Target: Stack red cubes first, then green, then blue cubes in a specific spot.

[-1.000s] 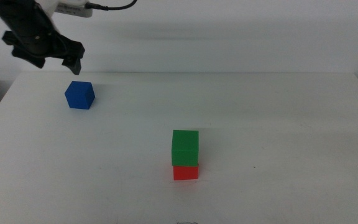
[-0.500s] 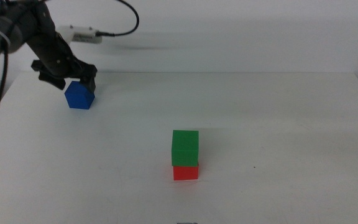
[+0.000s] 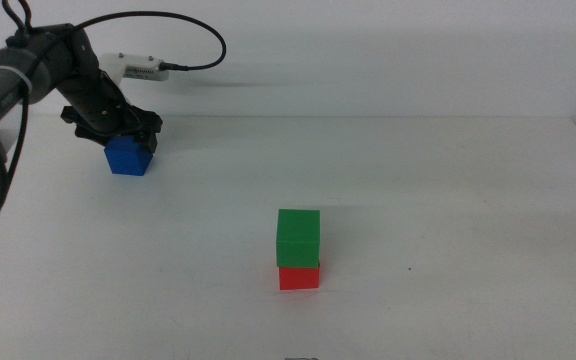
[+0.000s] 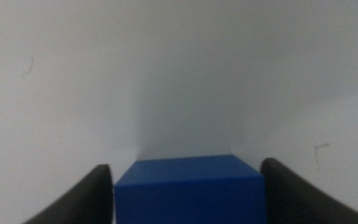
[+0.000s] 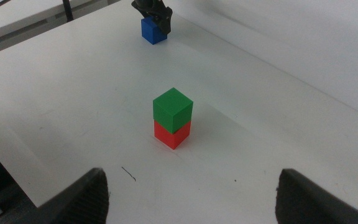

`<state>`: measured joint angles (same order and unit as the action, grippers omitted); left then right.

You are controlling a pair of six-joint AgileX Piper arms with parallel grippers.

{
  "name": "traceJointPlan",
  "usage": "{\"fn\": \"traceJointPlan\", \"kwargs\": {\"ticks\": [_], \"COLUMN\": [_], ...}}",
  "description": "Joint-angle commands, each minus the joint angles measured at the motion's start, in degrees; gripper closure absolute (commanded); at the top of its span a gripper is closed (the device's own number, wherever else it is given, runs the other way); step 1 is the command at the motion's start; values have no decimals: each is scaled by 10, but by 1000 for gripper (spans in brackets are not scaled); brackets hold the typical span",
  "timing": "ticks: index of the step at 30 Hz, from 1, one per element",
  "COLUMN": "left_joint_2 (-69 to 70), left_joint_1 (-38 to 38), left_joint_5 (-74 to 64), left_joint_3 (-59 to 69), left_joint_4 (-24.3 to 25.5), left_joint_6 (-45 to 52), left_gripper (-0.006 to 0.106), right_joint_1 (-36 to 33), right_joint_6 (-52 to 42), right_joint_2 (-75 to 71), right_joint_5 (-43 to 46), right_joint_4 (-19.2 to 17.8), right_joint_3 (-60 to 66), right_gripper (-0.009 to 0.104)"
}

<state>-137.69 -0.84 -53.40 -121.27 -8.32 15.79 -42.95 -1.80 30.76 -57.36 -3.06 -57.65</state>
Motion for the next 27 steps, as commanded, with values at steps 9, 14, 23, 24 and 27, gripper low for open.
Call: {"fn": "traceJointPlan", "kwargs": {"ticks": [9,14,23,24,27], "left_joint_2": [52,113,429,467,537], "left_joint_1": [-22,-21,44,67,140], "left_joint_5": [-58,-112,141,166,168], "left_joint_3": [-20,31,461,490,516], "left_joint_4": [-136,-120,-111,-81,27], "left_joint_6": [41,31,-75,-101,-226], "left_gripper": [78,91,92,92,92], "right_joint_1": [3,3,3,3,3], "right_joint_6": [-5,-5,-5,-5,-5], "right_joint_2": [5,5,5,5,5], "right_joint_5": [40,40,40,40,40], "right_joint_4": [-9,-9,-9,-9,-9], "right_joint_3": [-12,-12,-12,-12,-12], "right_gripper": [8,8,8,8,8]}}
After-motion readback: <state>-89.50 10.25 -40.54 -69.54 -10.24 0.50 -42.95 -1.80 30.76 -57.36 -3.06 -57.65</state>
